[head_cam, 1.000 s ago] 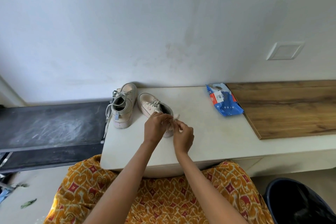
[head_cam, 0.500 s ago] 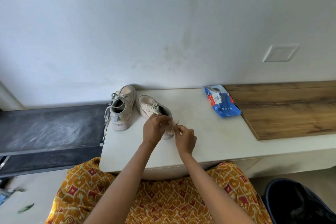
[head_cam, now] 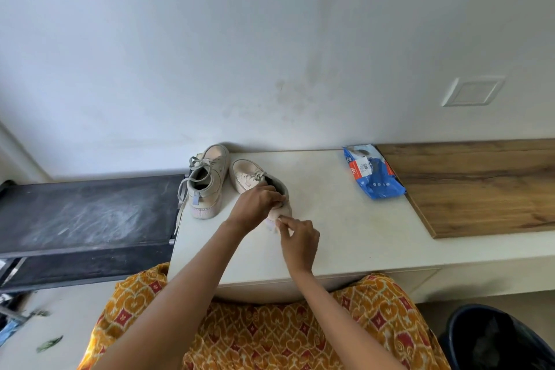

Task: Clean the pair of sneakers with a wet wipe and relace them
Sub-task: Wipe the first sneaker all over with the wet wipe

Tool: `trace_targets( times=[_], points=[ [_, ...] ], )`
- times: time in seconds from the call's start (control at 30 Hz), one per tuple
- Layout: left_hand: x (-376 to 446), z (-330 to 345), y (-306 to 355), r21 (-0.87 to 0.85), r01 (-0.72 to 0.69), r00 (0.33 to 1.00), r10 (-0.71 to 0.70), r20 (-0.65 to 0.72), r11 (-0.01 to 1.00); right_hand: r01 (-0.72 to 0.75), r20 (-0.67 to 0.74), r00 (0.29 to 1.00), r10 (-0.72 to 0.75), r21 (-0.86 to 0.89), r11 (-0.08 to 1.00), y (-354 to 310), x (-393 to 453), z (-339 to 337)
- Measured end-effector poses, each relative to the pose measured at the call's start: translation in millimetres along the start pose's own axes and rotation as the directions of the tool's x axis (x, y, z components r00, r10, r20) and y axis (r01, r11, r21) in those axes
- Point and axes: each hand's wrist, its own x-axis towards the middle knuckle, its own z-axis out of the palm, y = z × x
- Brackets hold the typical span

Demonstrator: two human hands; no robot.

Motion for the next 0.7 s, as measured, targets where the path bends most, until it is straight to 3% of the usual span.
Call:
trace_targets(
  times=[0.17, 0.47, 0.57, 0.7],
  points=[
    [23.4, -0.8, 18.4, -0.013, 0.133, 0.991, -0.133, 0.033, 0.991, -0.107, -0.064, 0.992, 0.11, 0.042, 0.993, 11.3, 32.0, -10.0],
    [59.8, 24.9, 62.5, 0.105, 0.177, 0.982, -0.182, 0.046, 0.979, -0.259, -0.19, 0.94, 0.283, 0.144, 0.955, 20.9, 71.2, -21.8],
    [65.6, 22.1, 55.3, 0.138, 0.127, 0.983, -0.144, 0.115, 0.982, -0.303, -0.218, 0.916, 0.337, 0.178, 0.936, 16.0, 48.0, -13.3],
    [56.9, 8.6, 33.8, 0.115, -0.1, 0.978, 0.077, 0.192, 0.988, -0.258, -0.146, 0.953, 0.265, 0.063, 0.964, 31.3, 38.9, -15.1]
  ],
)
